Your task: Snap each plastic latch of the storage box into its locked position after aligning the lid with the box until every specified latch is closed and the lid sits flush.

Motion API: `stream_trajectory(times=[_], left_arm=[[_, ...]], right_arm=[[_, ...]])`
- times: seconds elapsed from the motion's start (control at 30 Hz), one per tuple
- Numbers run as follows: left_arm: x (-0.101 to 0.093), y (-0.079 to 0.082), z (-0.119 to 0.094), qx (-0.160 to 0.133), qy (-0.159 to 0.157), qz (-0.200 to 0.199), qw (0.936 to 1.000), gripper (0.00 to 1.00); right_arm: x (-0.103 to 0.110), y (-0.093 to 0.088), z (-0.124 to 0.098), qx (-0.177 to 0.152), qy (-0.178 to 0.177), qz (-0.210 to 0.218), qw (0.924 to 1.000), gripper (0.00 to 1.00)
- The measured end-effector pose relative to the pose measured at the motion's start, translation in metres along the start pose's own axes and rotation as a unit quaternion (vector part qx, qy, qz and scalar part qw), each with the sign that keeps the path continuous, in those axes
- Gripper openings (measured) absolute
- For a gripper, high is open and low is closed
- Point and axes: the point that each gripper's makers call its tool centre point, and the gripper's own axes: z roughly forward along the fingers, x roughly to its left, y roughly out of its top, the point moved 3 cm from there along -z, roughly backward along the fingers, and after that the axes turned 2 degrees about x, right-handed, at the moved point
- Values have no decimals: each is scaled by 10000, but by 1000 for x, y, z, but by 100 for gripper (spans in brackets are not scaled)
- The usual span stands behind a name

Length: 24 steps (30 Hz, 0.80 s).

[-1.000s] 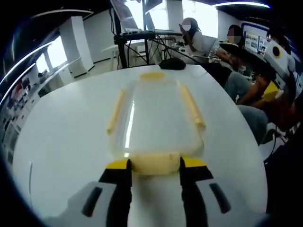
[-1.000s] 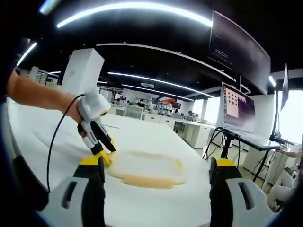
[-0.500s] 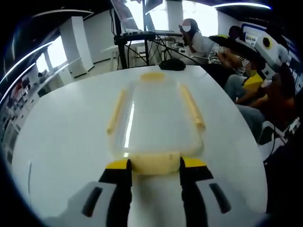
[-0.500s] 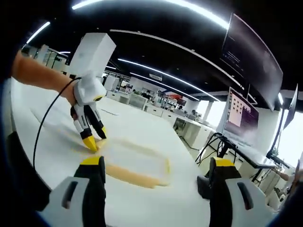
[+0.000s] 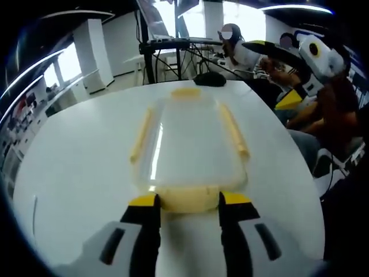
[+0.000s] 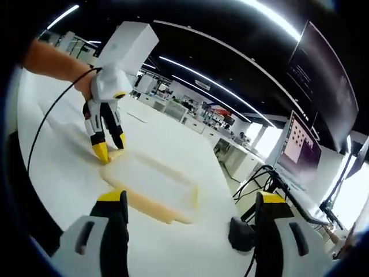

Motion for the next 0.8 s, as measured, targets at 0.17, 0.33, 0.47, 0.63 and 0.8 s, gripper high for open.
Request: stream_trajectory(times=[0.17,0.33,0.47,0.63,0.8], left_arm=[[-1,0,0,33,-17,-5,10000,39],[-6,-2,-2,31,-70,-42,10000,38],[-9,-3,-2,21,-103,-65,9999,38],[-10,-4,-3,47,-136,-49,9999,38],[-11,-4,-3,46,-153,-60,9999,38]], right_arm=[[-9,-3,8,83,79,-224,9997,91],[-25,-7,20,227,58,-544,9982,91],[-33,-11,30,320,69,-715,9969,91],[-37,-14,37,346,84,-778,9963,87],[-43,-14,49,408,116,-926,9948,87]])
